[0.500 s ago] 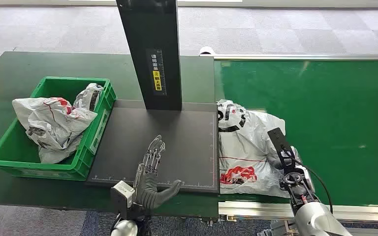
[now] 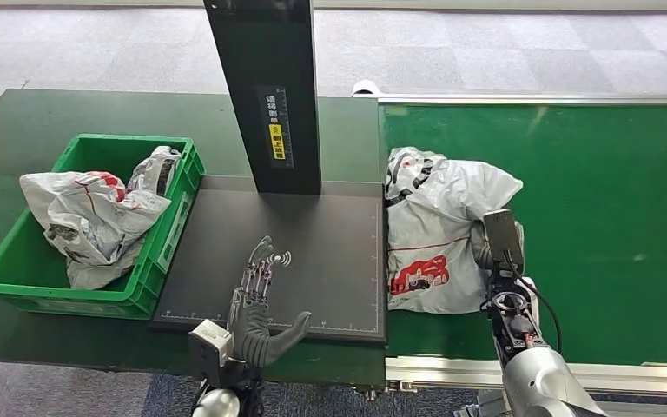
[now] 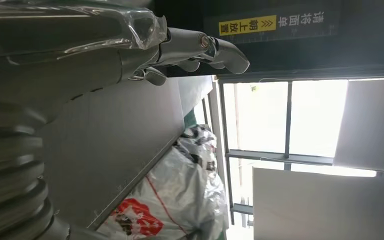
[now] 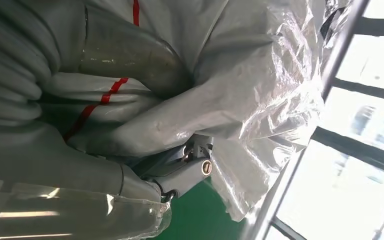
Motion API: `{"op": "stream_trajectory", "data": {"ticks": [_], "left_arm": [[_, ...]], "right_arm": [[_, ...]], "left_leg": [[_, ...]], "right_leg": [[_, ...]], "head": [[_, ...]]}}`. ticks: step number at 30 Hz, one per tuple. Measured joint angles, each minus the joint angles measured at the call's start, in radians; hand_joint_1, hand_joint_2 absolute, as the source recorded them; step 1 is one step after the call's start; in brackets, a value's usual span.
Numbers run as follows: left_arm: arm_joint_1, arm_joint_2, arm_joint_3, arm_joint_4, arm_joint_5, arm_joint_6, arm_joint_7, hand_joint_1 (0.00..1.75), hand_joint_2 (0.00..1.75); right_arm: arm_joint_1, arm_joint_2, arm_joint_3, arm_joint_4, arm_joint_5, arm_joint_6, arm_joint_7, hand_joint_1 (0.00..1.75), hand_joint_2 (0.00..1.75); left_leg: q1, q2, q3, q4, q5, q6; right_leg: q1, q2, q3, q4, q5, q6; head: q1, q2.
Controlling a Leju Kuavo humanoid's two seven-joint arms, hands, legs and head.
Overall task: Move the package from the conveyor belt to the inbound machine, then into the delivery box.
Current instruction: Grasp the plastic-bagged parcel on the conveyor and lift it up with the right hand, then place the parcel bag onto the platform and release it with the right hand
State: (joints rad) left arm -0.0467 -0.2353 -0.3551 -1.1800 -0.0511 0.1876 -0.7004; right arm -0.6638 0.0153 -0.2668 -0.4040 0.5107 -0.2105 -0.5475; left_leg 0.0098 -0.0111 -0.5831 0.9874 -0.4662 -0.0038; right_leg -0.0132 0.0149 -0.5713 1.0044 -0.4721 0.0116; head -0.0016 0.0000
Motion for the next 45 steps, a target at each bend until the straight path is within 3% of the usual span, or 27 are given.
{"op": "stream_trajectory", "data": {"ticks": [2,5,10,14,18,25,33,39,40,43,44,45], "left_arm": [[0.005,0.0,0.009,-0.015,0.0,0.001,0.0,0.0,1.75],[0.012,0.0,0.022,-0.035,0.0,0.0,0.0,0.0,1.75],[0.05,0.002,0.053,-0.079,0.002,-0.002,0.0,0.0,1.75],[0.063,0.004,0.079,-0.109,-0.007,-0.004,0.0,0.0,1.75],[0.062,0.004,0.1,-0.131,-0.017,0.003,0.0,0.0,1.75],[0.06,0.004,0.134,-0.16,-0.025,0.015,0.0,0.0,1.75],[0.032,0.004,0.15,-0.156,-0.033,0.013,0.0,0.0,1.75],[0.008,0.002,0.152,-0.133,-0.035,0.011,0.0,0.0,1.75],[0.004,0.0,0.152,-0.128,-0.036,0.01,0.0,0.0,1.75],[-0.007,-0.005,0.151,-0.11,-0.039,0.005,0.0,0.0,1.75],[-0.011,-0.006,0.151,-0.104,-0.039,0.003,0.0,0.0,1.75],[-0.016,-0.008,0.151,-0.099,-0.039,0.002,0.0,0.0,1.75]], "right_arm": [[0.021,0.019,-0.009,-0.092,-0.029,-0.022,-0.063,1.75,1.75],[0.091,0.048,-0.012,-0.295,-0.081,-0.021,-0.086,1.75,1.75],[0.287,0.095,-0.009,-0.712,-0.185,0.005,-0.057,1.75,1.75],[0.365,0.113,0.019,-0.878,-0.186,0.088,0.015,1.75,1.75],[0.334,0.135,0.091,-0.818,-0.148,0.171,0.035,1.75,1.75],[0.246,0.228,0.232,-0.518,-0.153,0.217,-0.026,1.75,1.75],[0.196,0.313,0.285,-0.314,-0.227,0.303,-0.019,1.75,1.75],[0.177,0.343,0.338,-0.212,-0.297,0.328,-0.003,1.74,1.75],[0.175,0.345,0.349,-0.201,-0.303,0.326,0.0,1.43,1.75],[0.174,0.349,0.379,-0.174,-0.304,0.319,0.012,0.12,1.75],[0.174,0.35,0.387,-0.165,-0.299,0.313,0.018,0.0,1.75],[0.174,0.35,0.394,-0.158,-0.293,0.307,0.024,0.0,1.75]], "left_leg": [[0.0,-0.001,-0.001,0.0,0.0,0.0],[0.0,-0.003,-0.002,0.0,0.0,0.0],[0.0,-0.006,-0.004,0.0,-0.001,-0.001],[0.0,-0.002,-0.004,-0.001,-0.002,-0.002],[0.0,0.0,-0.001,-0.001,-0.002,-0.002],[0.002,0.0,-0.001,-0.001,-0.001,-0.003],[0.001,0.0,-0.002,-0.001,-0.001,-0.003],[0.001,0.0,-0.002,-0.001,-0.001,-0.003],[0.001,0.0,-0.002,-0.001,-0.001,-0.003],[0.001,0.0,-0.002,-0.001,-0.001,-0.003],[0.001,0.0,-0.002,-0.001,-0.001,-0.003],[0.001,0.0,-0.002,-0.001,-0.001,-0.003]], "right_leg": [[0.0,-0.001,-0.001,0.0,0.0,0.0],[0.0,-0.003,-0.001,0.0,-0.001,0.0],[0.0,-0.005,-0.002,0.0,-0.003,0.0],[0.0,-0.002,-0.002,0.0,-0.004,0.0],[0.0,-0.001,-0.001,0.0,-0.003,-0.001],[0.002,-0.001,-0.001,0.001,-0.003,-0.002],[0.002,-0.001,-0.003,0.0,-0.003,-0.002],[0.002,-0.001,-0.003,0.0,-0.003,-0.002],[0.002,-0.001,-0.003,0.0,-0.003,-0.002],[0.002,-0.001,-0.003,0.0,-0.003,-0.002],[0.002,-0.001,-0.003,0.0,-0.003,-0.002],[0.002,-0.001,-0.003,0.0,-0.003,-0.002]], "head": [[0.0,0.0],[0.0,0.0],[0.0,0.0],[0.0,0.0],[0.0,0.0],[0.0,0.0],[0.001,0.0],[0.001,0.0],[0.001,0.0],[0.001,0.0],[0.001,0.0],[0.001,0.0]]}}
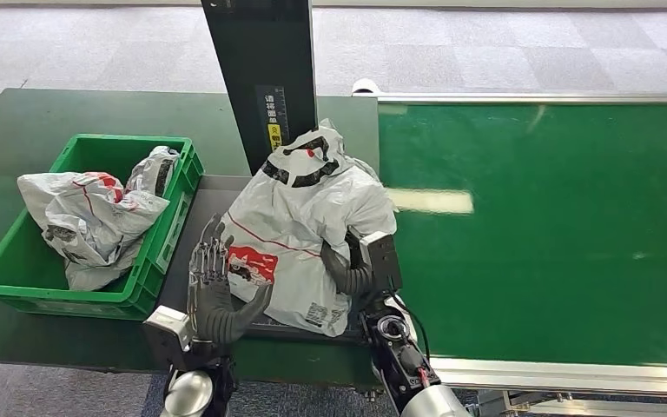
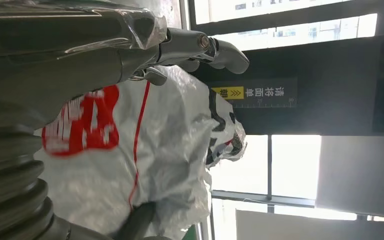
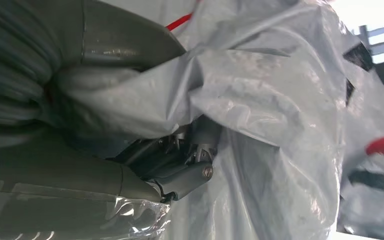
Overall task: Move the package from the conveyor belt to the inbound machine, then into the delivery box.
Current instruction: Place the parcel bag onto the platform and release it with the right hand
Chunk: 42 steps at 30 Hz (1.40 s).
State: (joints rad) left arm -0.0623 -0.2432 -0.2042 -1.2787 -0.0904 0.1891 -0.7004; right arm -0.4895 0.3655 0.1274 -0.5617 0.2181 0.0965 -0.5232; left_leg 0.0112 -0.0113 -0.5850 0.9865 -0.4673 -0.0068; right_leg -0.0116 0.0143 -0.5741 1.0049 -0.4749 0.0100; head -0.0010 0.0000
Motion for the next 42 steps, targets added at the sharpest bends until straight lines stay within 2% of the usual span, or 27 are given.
{"op": "stream_trajectory", "data": {"ticks": [6,12,19,24,29,31,34,38,42], "left_arm": [[-0.013,-0.002,0.0,0.02,0.0,-0.004,0.0,0.0,1.75],[-0.009,-0.002,0.0,0.022,0.0,0.006,0.0,0.0,1.75],[-0.004,0.0,0.002,0.02,-0.004,0.006,0.0,0.0,1.75],[-0.005,0.001,0.0,0.02,-0.012,0.016,0.0,0.0,1.75],[-0.011,0.01,-0.01,0.021,-0.016,0.029,0.0,0.0,1.75],[-0.013,0.012,-0.012,0.021,-0.017,0.031,0.0,0.0,1.75],[-0.014,0.012,-0.012,0.021,-0.017,0.031,0.0,0.0,1.75],[-0.036,0.016,-0.023,0.027,-0.045,0.049,0.0,0.0,1.75],[-0.049,0.016,-0.039,0.038,-0.054,0.049,0.0,0.0,1.75]], "right_arm": [[0.0,0.0,0.024,0.031,0.028,-0.034,0.017,0.0,1.75],[0.025,0.0,0.059,-0.015,0.106,-0.119,-0.019,0.0,1.75],[0.177,-0.017,0.095,-0.393,0.12,-0.074,-0.04,0.0,1.75],[0.275,-0.032,0.091,-0.664,0.062,-0.037,-0.11,0.0,1.75],[0.389,-0.079,0.071,-0.979,-0.064,0.06,-0.173,0.0,1.75],[0.408,-0.092,0.062,-1.042,-0.087,0.075,-0.176,0.0,1.75],[0.411,-0.094,0.06,-1.053,-0.089,0.076,-0.177,0.0,1.75],[0.501,-0.138,-0.029,-1.285,-0.161,0.148,-0.178,0.0,1.75],[0.529,-0.14,-0.13,-1.35,-0.201,0.226,-0.178,0.0,1.75]], "left_leg": [[0.0,0.0,0.0,0.0,0.0,0.0],[0.0,0.0,0.0,0.0,0.0,0.0],[0.0,0.0,-0.002,0.0,0.0,0.0],[0.0,0.0,-0.001,0.0,0.0,0.0],[0.0,-0.001,-0.001,0.0,-0.001,0.0],[0.0,-0.001,-0.001,0.0,-0.001,0.0],[0.0,-0.001,-0.001,0.0,-0.001,0.0],[0.0,0.0,-0.001,0.0,-0.001,0.0],[0.0,0.0,0.0,0.0,-0.001,0.0]], "right_leg": [[0.0,0.0,0.0,0.0,0.0,0.0],[0.0,0.0,0.0,0.0,0.0,0.0],[0.0,0.0,-0.001,0.0,-0.001,0.0],[0.0,0.0,-0.001,0.0,-0.001,0.0],[0.0,-0.001,-0.001,-0.001,-0.001,0.0],[0.0,-0.001,-0.001,-0.001,-0.001,0.0],[0.0,-0.001,-0.001,-0.001,-0.001,0.0],[0.0,0.0,-0.001,-0.001,-0.001,0.0],[0.0,0.0,0.0,-0.001,-0.001,0.0]], "head": [[0.0,0.0],[0.0,0.0],[0.0,0.0],[0.0,0.0],[0.0,0.0],[0.0,0.0],[0.0,0.0],[0.0,0.0],[0.0,0.0]]}}
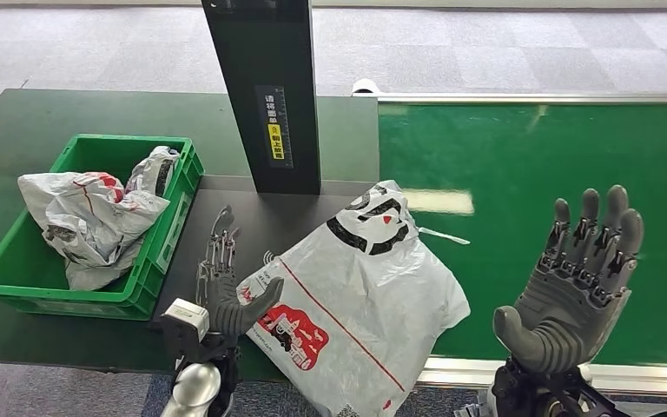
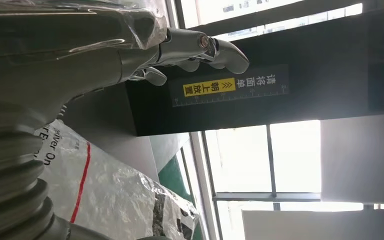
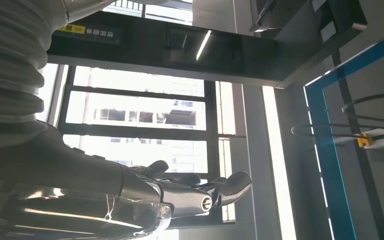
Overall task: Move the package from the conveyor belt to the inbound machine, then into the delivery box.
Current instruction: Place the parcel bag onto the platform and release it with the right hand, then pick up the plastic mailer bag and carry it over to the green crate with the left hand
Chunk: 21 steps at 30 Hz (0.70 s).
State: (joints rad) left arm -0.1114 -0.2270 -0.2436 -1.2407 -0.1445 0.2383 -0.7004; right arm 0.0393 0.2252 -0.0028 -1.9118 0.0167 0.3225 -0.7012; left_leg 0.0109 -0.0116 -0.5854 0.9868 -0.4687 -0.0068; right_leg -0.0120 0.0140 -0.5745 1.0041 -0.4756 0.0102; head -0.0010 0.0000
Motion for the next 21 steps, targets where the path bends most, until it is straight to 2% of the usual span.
{"op": "stream_trajectory", "data": {"ticks": [6,13,16,18,21], "left_arm": [[-0.017,0.002,-0.042,0.021,-0.041,-0.021,0.0,0.0,1.75],[-0.045,0.01,-0.108,0.074,-0.108,-0.006,0.0,0.0,1.75],[-0.09,-0.005,-0.133,0.182,-0.296,0.05,0.021,0.0,1.75],[-0.116,-0.023,-0.154,0.26,-0.465,0.079,0.073,0.0,1.75],[-0.145,-0.037,-0.196,0.344,-0.658,0.048,0.152,0.0,1.75]], "right_arm": [[0.001,0.026,-0.102,-0.015,-0.005,0.073,0.0,0.0,1.75],[0.0,0.047,-0.148,-0.015,0.0,0.095,0.0,0.0,1.75],[-0.009,0.051,-0.155,-0.007,0.005,0.098,0.0,0.0,1.75],[-0.018,0.052,-0.158,0.004,0.007,0.101,0.0,0.0,1.75],[-0.032,0.052,-0.166,0.026,0.008,0.108,0.0,0.0,1.75]], "left_leg": [[0.0,0.0,0.0,0.0,0.0,0.0],[0.0,0.0,0.0,0.0,0.0,0.0],[0.0,-0.001,0.0,0.0,0.0,0.0],[0.0,0.0,0.0,0.0,0.0,0.0],[-0.001,0.0,0.001,0.0,0.0,0.0]], "right_leg": [[0.0,0.0,0.0,0.0,0.0,0.0],[0.0,0.0,0.0,0.0,0.0,0.0],[0.0,-0.001,0.001,0.0,0.0,0.0],[0.0,0.0,0.001,0.0,0.0,0.0],[-0.001,0.0,0.001,0.0,0.0,0.0]], "head": [[0.0,0.0],[0.0,0.0],[0.0,0.0],[0.0,0.0],[-0.001,0.0]]}}
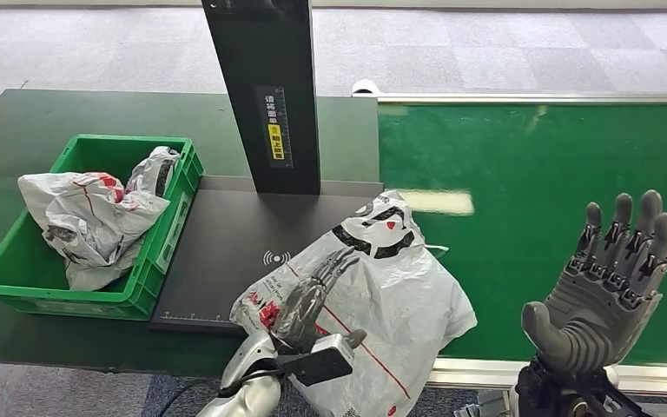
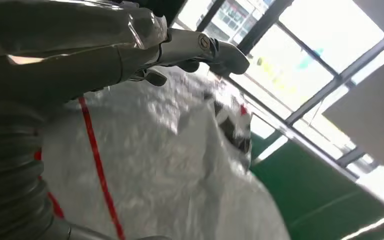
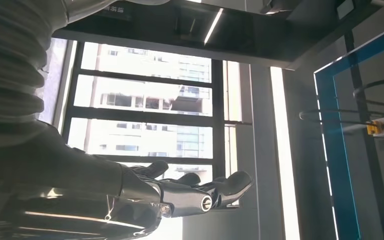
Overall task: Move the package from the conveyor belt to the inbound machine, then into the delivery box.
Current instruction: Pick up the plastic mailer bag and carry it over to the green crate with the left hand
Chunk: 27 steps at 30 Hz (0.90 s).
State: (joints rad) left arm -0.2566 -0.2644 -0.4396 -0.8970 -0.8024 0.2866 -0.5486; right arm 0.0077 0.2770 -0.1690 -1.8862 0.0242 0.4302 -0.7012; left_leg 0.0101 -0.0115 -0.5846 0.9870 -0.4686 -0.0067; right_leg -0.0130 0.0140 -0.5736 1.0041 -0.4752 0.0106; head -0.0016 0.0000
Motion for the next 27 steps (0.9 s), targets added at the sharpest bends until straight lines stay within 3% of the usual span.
{"op": "stream_trajectory", "data": {"ticks": [5,8,11,14,16,18,19,22,27], "left_arm": [[-0.038,-0.007,-0.066,0.11,-0.128,-0.075,0.038,0.0,1.75],[-0.065,-0.011,-0.097,0.175,-0.192,-0.021,0.115,0.0,1.75],[-0.094,-0.014,-0.131,0.231,-0.279,0.079,0.255,0.0,1.75],[-0.125,-0.015,-0.174,0.281,-0.396,0.168,0.424,0.2,1.75],[-0.139,-0.017,-0.196,0.303,-0.434,0.195,0.475,0.72,1.75],[-0.148,-0.019,-0.209,0.321,-0.452,0.215,0.494,1.36,1.75],[-0.151,-0.02,-0.214,0.329,-0.459,0.223,0.5,1.55,1.75],[-0.16,-0.021,-0.223,0.35,-0.471,0.254,0.505,1.74,1.75],[-0.164,-0.025,-0.207,0.361,-0.397,0.28,0.411,1.75,1.75]], "right_arm": [[-0.024,0.0,-0.009,0.039,0.0,0.009,0.0,0.0,1.75],[-0.027,0.0,-0.012,0.05,0.002,0.009,0.0,0.0,1.75],[-0.025,0.0,-0.016,0.053,0.0,0.008,0.0,0.0,1.75],[-0.019,0.0,-0.02,0.054,-0.005,0.007,0.0,0.0,1.75],[-0.014,0.0,-0.022,0.054,-0.006,0.007,0.0,0.0,1.75],[-0.01,0.0,-0.026,0.054,-0.006,0.006,0.0,0.0,1.75],[-0.008,0.0,-0.027,0.054,-0.006,0.004,0.0,0.0,1.75],[0.0,0.0,-0.031,0.054,-0.006,-0.001,0.0,0.0,1.75],[0.013,0.0,-0.035,0.054,-0.007,-0.007,0.0,0.0,1.75]], "left_leg": [[0.0,0.0,0.0,0.0,0.0,0.0],[0.0,0.0,0.0,0.0,0.0,0.0],[0.0,0.0,0.001,0.0,0.0,0.0],[0.0,0.002,0.003,0.0,0.0,0.0],[0.0,0.003,0.006,0.0,-0.001,0.0],[0.0,0.004,0.008,-0.001,-0.002,0.001],[0.0,0.005,0.009,-0.001,-0.003,0.001],[0.0,0.006,0.009,-0.001,-0.002,0.001],[0.0,0.006,0.007,-0.001,0.006,0.002]], "right_leg": [[0.0,0.0,0.0,0.0,0.0,0.0],[0.0,0.0,0.0,0.0,0.0,0.0],[0.0,0.0,0.0,0.0,0.0,0.0],[0.0,0.002,0.002,0.0,0.0,0.0],[0.0,0.003,0.004,0.0,0.0,0.0],[0.0,0.004,0.005,0.0,0.0,-0.001],[0.0,0.004,0.006,-0.001,0.001,-0.002],[0.0,0.005,0.005,-0.001,0.003,-0.003],[0.0,0.005,0.002,-0.001,0.01,-0.002]], "head": [[-0.001,0.0],[0.0,0.0],[0.0,0.0],[0.0,0.0],[0.0,0.0],[-0.001,0.0],[-0.001,0.0],[-0.001,0.0],[0.0,0.0]]}}
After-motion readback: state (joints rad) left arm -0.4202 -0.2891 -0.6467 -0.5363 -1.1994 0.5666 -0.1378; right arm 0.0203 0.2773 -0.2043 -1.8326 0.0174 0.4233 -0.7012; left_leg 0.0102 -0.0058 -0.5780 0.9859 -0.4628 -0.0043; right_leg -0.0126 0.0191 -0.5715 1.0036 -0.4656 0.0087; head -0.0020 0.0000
